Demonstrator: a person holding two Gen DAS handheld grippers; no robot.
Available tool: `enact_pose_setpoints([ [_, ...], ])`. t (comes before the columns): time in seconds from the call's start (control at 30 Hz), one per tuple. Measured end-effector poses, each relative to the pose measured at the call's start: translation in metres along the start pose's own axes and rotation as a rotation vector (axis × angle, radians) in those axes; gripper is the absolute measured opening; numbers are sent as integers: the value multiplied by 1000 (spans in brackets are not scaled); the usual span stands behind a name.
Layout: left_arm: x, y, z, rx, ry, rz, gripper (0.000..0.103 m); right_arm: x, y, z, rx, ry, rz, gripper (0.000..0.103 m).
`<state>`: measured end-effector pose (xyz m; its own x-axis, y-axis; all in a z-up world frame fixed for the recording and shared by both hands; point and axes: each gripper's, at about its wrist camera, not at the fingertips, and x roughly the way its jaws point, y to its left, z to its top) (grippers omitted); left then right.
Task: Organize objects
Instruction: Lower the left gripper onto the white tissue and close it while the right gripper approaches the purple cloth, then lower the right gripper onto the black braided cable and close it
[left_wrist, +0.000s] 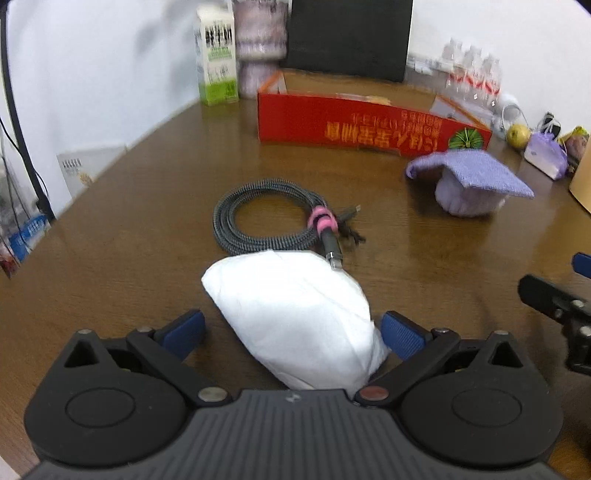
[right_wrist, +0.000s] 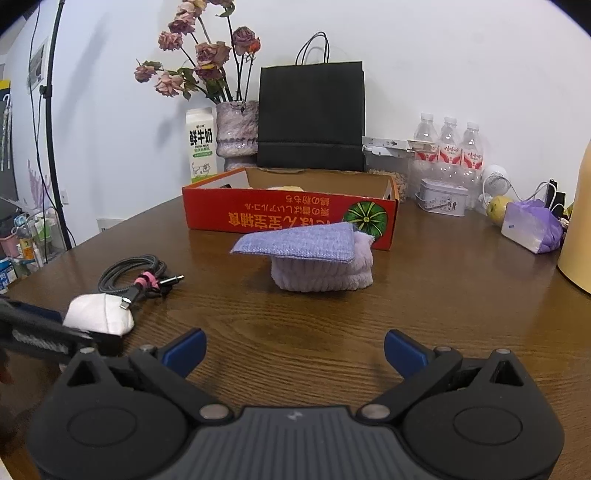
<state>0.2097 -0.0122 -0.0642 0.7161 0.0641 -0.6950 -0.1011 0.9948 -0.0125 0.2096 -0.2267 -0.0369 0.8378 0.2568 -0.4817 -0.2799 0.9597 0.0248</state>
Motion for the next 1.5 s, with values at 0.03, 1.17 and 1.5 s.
enact_pose_setpoints([
  [0.03, 0, -2, -2, 6, -10, 13, 103, -1, 0, 0, 2, -2, 4, 103],
  [1.17, -38, 48, -12, 17, -196, -5, 59, 13, 60, 2, -77, 41, 98, 100],
  [1.5, -40, 97, -1, -7, -237, 18, 59, 38, 110, 27, -135, 40, 149, 100],
])
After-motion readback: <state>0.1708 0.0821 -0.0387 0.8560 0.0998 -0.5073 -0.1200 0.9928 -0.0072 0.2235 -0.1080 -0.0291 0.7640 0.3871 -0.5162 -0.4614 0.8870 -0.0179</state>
